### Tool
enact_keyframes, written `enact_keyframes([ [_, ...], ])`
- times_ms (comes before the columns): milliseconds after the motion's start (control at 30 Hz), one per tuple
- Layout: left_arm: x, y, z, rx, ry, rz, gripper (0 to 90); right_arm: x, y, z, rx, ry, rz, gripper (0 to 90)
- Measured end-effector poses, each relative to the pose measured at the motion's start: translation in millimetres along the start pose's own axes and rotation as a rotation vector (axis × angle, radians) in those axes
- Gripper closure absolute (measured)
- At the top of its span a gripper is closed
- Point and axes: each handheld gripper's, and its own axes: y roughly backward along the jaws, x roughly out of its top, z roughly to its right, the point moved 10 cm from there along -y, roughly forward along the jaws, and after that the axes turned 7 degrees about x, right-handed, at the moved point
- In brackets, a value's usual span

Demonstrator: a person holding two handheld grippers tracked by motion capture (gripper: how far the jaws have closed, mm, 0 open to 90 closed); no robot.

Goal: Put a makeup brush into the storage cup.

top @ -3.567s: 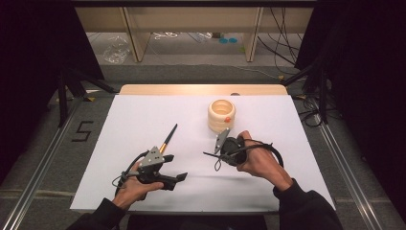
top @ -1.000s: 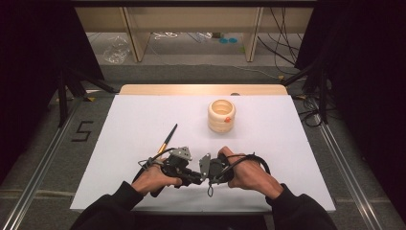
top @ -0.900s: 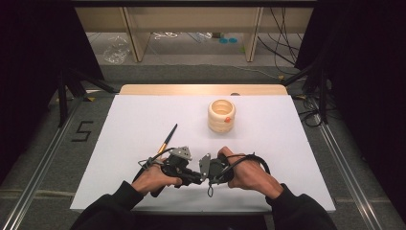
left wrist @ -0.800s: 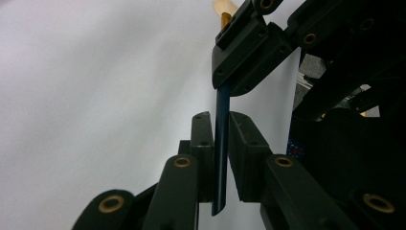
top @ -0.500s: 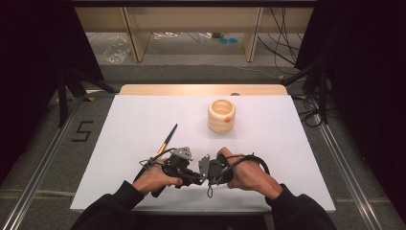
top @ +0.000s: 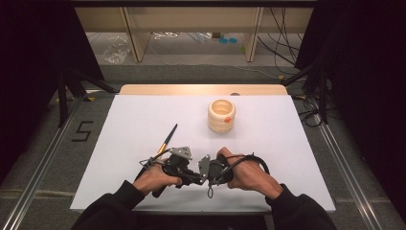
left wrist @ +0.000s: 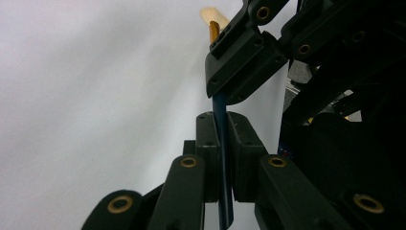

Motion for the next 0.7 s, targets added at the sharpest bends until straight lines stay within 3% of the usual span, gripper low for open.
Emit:
enact_keyframes([
  [267, -0.6, -0.1, -0.9, 0.005, -0.016, -0.003, 84.0, -0.3, -0.3, -0.2, 0.002, 0.008, -0.004, 83.6],
  [367, -0.8, -0.1, -0.6, 0.011, -0.004, -0.003, 84.1, -0.3, -0.1, 0.3, 0.000, 0.010, 0.001, 83.6],
  [433, -1.0, -0.2, -0.1, -0.002, -0.014, -0.003, 84.1, -2.3, 1.0, -2.9, 0.007, -0.016, -0.019, 83.6],
  [700, -0.7, -0.5, -0.4, 0.005, 0.004, -0.002, 84.1, -2.3, 1.2, -1.6, 0.003, 0.012, -0.022, 83.6],
])
